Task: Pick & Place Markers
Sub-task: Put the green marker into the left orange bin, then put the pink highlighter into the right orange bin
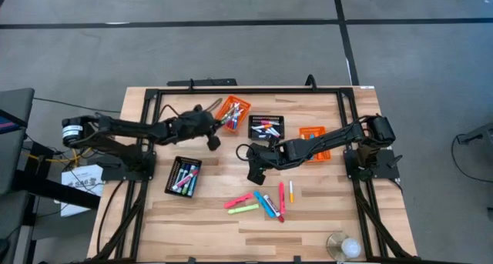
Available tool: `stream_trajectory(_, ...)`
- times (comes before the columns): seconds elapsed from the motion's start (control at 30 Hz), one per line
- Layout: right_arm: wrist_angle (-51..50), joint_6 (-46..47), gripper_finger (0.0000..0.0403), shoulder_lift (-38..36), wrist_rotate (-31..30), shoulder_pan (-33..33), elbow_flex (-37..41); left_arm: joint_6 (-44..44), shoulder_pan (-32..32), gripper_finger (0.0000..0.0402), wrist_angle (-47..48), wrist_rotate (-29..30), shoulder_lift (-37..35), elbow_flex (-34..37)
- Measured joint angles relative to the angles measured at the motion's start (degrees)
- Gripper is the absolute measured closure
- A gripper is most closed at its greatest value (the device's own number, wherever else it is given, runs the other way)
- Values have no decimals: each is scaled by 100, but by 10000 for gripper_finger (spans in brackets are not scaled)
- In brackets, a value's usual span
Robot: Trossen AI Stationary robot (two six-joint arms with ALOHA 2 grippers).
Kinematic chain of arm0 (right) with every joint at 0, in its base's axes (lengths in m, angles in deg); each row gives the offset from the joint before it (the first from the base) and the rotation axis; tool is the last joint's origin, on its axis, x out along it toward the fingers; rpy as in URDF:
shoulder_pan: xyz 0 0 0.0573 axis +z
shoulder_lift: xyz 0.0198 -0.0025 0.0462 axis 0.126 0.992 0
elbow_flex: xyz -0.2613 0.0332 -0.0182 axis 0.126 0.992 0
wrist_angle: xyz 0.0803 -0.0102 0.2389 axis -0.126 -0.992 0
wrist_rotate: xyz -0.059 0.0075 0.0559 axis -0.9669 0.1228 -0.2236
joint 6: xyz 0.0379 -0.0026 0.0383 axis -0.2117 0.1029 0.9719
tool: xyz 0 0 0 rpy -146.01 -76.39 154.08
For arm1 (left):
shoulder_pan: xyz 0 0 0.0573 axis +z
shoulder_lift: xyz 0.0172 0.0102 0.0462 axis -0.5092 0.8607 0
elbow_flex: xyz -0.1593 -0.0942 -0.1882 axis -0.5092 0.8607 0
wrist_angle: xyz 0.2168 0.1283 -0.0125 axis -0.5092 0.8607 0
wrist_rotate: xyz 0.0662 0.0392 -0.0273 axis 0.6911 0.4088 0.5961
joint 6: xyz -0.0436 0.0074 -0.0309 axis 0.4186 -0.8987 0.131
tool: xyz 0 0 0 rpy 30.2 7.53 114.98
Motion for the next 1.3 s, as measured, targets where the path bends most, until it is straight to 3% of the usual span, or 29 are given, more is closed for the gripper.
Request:
stream_trajectory(0.1,4,0,351,0,-2,-1,0,333,336,363,22,11,74,2)
stream_trajectory(0.33,26,2,351,0,-4,-22,0,493,1034,360,-260,-383,982,-72)
stream_trajectory(0.5,41,2,351,0,8,-22,0,331,1109,335,-988,-475,1504,-463)
stream_trajectory(0.77,46,94,332,-2,284,73,0,295,1109,289,-948,-475,2074,-959)
stream_trajectory(0.93,46,49,304,-4,286,251,0,297,1016,272,-939,-573,1909,-959)
stream_trajectory(1.13,46,55,272,-4,291,449,0,299,576,276,-856,-1740,1144,-843)
stream_trajectory(1.3,46,460,260,-4,304,583,4,305,-107,289,-841,-2050,407,-391)
